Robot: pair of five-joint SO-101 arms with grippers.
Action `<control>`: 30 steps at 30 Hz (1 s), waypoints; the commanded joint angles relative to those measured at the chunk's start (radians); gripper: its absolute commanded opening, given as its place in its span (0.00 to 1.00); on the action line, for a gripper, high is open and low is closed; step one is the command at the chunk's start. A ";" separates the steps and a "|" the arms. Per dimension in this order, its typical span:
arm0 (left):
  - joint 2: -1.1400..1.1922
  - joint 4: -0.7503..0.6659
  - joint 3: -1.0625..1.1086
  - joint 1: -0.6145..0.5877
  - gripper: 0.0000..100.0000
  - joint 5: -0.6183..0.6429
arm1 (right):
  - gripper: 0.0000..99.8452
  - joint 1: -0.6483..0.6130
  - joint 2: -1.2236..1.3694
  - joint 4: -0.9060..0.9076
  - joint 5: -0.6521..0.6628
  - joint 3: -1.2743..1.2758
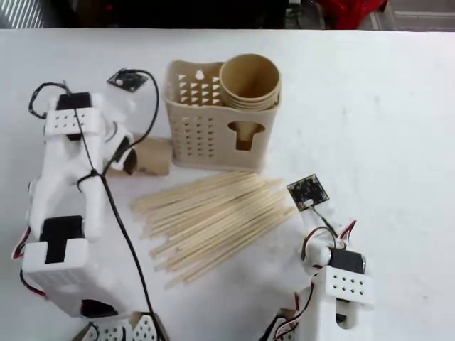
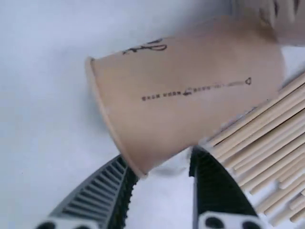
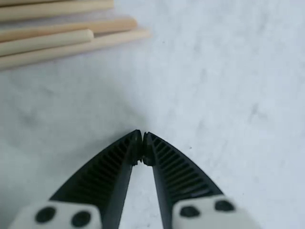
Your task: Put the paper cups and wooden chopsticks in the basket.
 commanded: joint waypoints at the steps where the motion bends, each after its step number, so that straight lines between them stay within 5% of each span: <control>1: -0.044 -0.002 -0.038 0.044 0.11 0.020 | 0.02 -0.001 -0.013 -0.016 -0.003 -0.006; 7: -0.111 -0.002 -0.049 0.082 0.03 0.020 | 0.02 -0.001 -0.013 -0.016 -0.003 -0.006; 17: -0.323 0.012 -0.064 0.076 0.02 0.015 | 0.02 -0.001 -0.013 -0.016 -0.003 -0.006; 25: -0.503 0.238 -0.503 0.157 0.02 0.072 | 0.02 -0.001 -0.013 -0.016 -0.003 -0.006; 30: -0.487 0.356 -0.773 0.349 0.02 0.141 | 0.02 -0.001 -0.013 -0.016 -0.003 -0.006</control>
